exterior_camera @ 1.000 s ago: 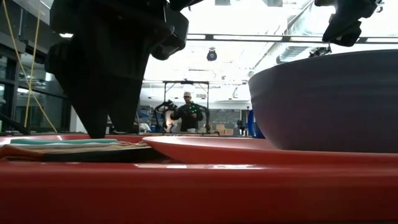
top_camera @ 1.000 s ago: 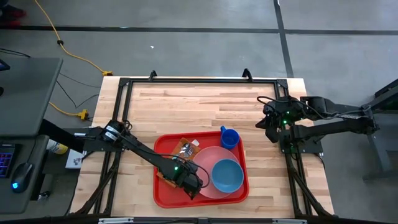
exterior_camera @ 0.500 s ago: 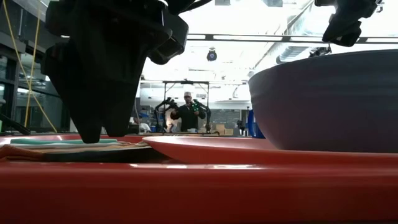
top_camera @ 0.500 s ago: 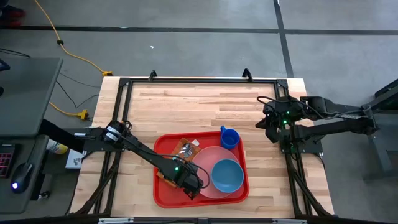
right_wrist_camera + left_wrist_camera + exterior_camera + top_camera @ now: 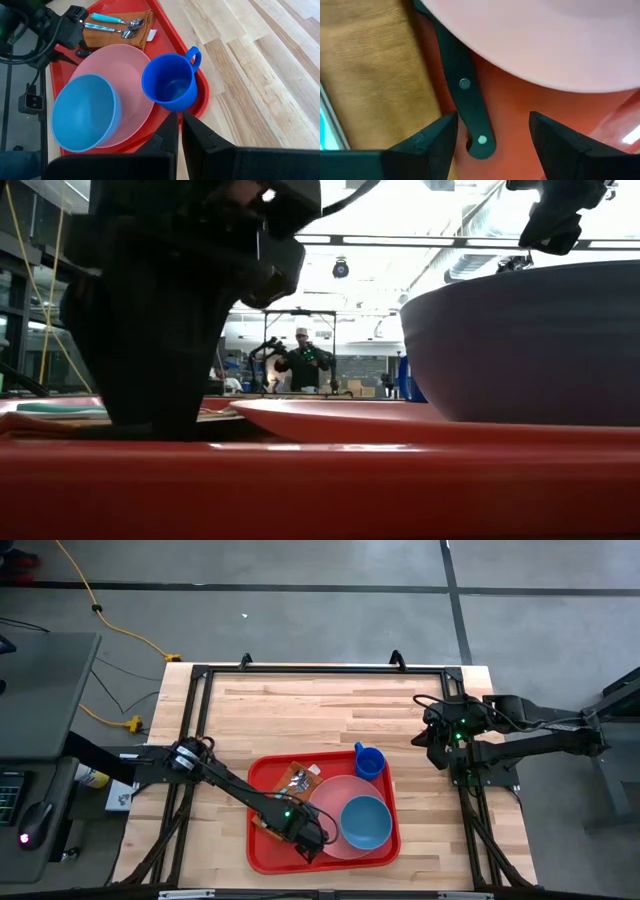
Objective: Set up tray
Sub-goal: Adjust the knife on the orange napkin
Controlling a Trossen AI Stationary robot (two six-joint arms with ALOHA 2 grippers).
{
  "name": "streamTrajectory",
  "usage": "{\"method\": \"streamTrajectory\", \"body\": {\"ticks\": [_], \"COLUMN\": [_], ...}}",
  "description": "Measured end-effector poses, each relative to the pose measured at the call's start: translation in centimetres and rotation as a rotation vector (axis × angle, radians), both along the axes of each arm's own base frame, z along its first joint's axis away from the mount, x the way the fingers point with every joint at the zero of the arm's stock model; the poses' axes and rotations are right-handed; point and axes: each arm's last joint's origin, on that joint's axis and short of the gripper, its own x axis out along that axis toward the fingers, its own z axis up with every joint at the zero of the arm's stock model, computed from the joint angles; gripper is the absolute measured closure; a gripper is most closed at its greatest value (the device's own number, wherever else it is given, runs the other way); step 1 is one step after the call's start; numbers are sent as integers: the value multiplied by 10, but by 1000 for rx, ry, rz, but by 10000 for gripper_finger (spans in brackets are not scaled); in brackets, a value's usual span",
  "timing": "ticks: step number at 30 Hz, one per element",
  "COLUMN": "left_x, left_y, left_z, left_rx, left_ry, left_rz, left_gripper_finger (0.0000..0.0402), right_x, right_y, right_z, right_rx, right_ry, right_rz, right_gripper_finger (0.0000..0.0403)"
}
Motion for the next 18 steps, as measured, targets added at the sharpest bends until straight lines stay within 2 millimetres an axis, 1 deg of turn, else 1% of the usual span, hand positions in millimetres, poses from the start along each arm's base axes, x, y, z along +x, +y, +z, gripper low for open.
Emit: {"method": "streamTrajectory", "body": {"ticks": [6, 10, 12, 14, 18], "left_x": [3, 2, 2, 1, -1], "left_y": [-1, -1, -1, 0, 1], "left_z": [-8, -9, -9, -10, -11], "left_rx": [-6, -3, 4, 20, 41], "left_ry": [15, 21, 27, 36, 52], "left_rz": [-3, -4, -3, -1, -4], "left_gripper_finger": [126, 133, 150, 176, 246], "right_x": [0, 0, 0, 0, 0], "right_y": [0, 0, 0, 0, 0], "right_z": [0, 0, 0, 0, 0], "right_rx": [-1, -2, -3, -3, -6], "right_ry": [3, 3, 3, 3, 3], "right_rz": [1, 1, 1, 1, 4], "right_gripper_finger": [403, 403, 403, 403, 403]}}
